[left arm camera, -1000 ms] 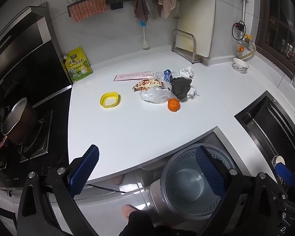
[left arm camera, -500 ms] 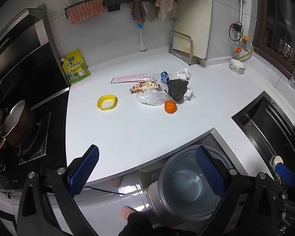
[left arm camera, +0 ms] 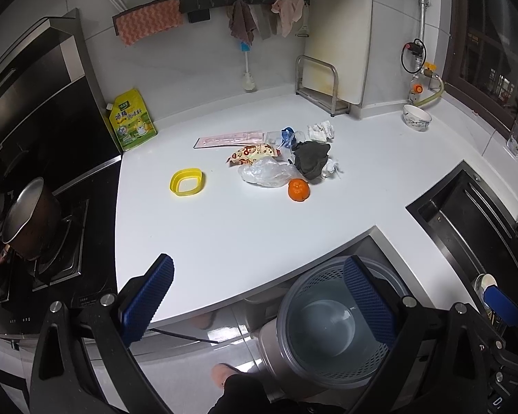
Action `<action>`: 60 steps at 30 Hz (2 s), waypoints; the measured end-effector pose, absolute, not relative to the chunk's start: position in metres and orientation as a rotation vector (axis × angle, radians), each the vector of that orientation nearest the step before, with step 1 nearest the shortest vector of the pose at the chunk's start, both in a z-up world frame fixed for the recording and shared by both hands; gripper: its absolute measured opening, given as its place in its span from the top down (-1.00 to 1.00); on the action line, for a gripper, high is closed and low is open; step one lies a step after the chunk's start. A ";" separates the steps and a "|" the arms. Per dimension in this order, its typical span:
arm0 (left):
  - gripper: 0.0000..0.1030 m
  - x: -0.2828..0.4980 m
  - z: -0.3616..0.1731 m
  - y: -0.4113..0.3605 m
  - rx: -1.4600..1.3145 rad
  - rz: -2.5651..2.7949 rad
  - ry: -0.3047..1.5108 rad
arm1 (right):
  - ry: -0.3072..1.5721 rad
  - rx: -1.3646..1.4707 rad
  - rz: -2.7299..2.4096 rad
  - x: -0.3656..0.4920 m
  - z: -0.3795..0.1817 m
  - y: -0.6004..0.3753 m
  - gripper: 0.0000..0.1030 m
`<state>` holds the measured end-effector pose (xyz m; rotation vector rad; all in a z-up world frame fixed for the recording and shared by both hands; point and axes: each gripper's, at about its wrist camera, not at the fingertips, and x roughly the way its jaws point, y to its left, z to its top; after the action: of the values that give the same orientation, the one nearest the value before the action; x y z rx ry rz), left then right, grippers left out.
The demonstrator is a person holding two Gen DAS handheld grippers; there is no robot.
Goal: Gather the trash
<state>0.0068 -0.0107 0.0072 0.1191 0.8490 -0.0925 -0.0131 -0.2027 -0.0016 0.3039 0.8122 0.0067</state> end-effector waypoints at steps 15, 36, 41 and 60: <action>-0.88 0.008 0.010 -0.008 0.114 -0.091 0.847 | 0.810 0.301 0.009 -0.014 -0.001 -0.202 -0.35; -0.88 0.006 0.010 -0.002 0.111 -0.089 0.845 | 0.807 0.299 0.009 -0.016 0.000 -0.198 -0.35; -0.88 0.006 0.010 -0.003 0.111 -0.088 0.844 | 0.806 0.298 0.011 -0.017 -0.001 -0.198 -0.35; -0.88 0.015 -0.003 0.029 0.088 -0.054 0.892 | 0.824 0.334 0.056 0.009 -0.012 -0.184 -0.35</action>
<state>0.0150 0.0294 -0.0029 0.0879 0.8918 -0.0537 0.0089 -0.1842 -0.0120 0.3335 0.8244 0.0556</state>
